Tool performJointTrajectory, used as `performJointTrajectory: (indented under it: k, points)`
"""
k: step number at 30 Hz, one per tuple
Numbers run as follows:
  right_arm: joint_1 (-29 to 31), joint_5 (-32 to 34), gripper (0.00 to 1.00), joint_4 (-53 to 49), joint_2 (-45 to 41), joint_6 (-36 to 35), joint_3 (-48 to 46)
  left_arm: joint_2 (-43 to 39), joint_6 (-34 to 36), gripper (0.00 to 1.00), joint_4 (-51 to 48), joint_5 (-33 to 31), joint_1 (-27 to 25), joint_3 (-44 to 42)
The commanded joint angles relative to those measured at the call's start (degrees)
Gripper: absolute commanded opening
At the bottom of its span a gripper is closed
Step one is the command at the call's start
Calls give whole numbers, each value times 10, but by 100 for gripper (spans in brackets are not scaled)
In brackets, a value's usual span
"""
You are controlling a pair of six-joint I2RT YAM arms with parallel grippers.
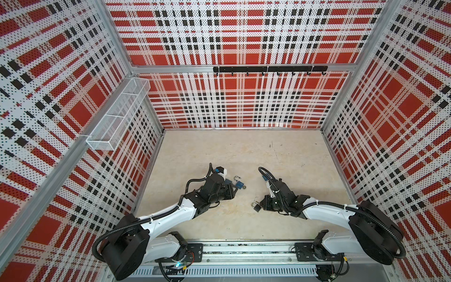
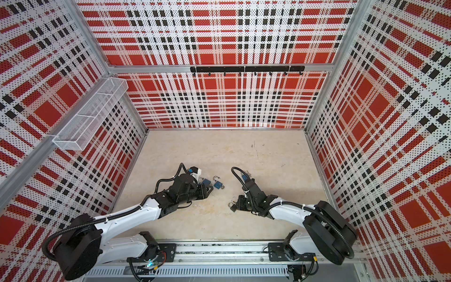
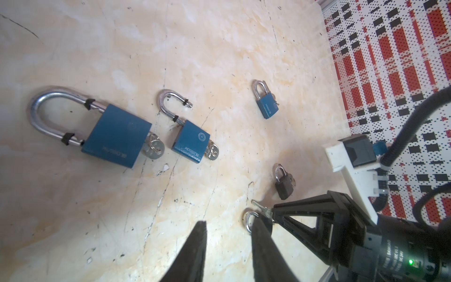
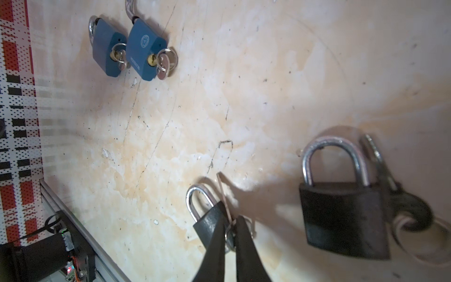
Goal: Lock with the key
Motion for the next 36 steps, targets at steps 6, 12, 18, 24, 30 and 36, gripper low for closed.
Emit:
performJointTrajectory:
  k: [6,12,18,24,30,36]
  points:
    - [6,30,23,-34,-32,-7,26,-49,-1,35,-18,-27,13,-19]
    - [6,50,27,-106,-43,-84,105,-105,3,36,-66,-44,45,-20]
    - [5,57,30,-145,49,-233,218,-147,4,38,-115,-9,122,-22]
    - [3,32,40,-152,172,-338,333,-173,6,38,-147,37,201,-16]
    - [-3,5,45,-169,267,-401,424,-183,22,39,-177,55,248,-11]
    - [-4,-26,59,-189,322,-421,465,-197,20,39,-183,57,262,-23]
